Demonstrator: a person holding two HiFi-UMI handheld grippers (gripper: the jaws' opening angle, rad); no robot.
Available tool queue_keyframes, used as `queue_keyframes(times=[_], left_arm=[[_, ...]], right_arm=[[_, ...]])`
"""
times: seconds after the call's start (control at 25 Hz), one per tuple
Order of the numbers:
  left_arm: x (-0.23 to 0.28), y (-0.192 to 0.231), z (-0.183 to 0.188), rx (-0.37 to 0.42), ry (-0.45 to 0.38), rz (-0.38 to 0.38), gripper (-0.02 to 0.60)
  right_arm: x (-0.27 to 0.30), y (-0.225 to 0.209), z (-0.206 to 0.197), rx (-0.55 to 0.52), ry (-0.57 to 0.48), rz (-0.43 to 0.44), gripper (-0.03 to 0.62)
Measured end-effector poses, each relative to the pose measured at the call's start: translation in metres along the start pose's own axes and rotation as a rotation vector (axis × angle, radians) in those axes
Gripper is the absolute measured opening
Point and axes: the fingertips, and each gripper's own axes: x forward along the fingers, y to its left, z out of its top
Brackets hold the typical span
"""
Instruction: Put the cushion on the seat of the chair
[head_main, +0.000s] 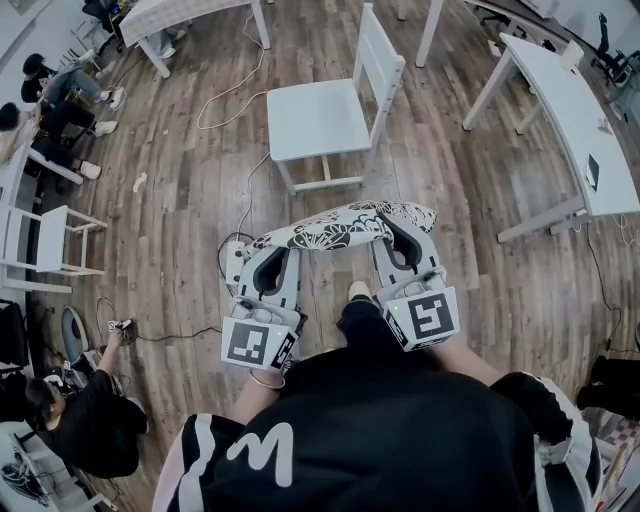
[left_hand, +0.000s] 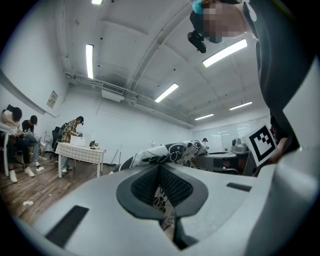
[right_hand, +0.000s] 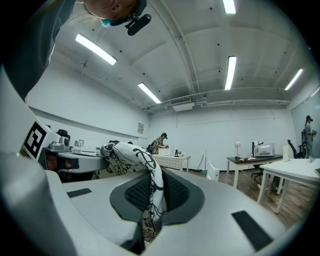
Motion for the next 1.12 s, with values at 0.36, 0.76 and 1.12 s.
queue_keyframes(times=[0.36, 0.76, 1.12], left_arm=[[0.079, 0.021, 0.003, -0.007, -0.002, 0.031, 0.003], [0.126, 0.036, 0.002, -0.023, -0.005, 0.071, 0.003], [0.134, 0.037, 0.0, -0.018, -0.002, 0.078, 0.003]], right_arm=[[0.056, -0.061, -0.004, 0.008, 0.01, 0.037, 0.031], [0.087, -0.094, -0.013, 0.029, 0.028, 0.072, 0.032], [0.093, -0.102, -0.018, 0.041, 0.029, 0.082, 0.031]])
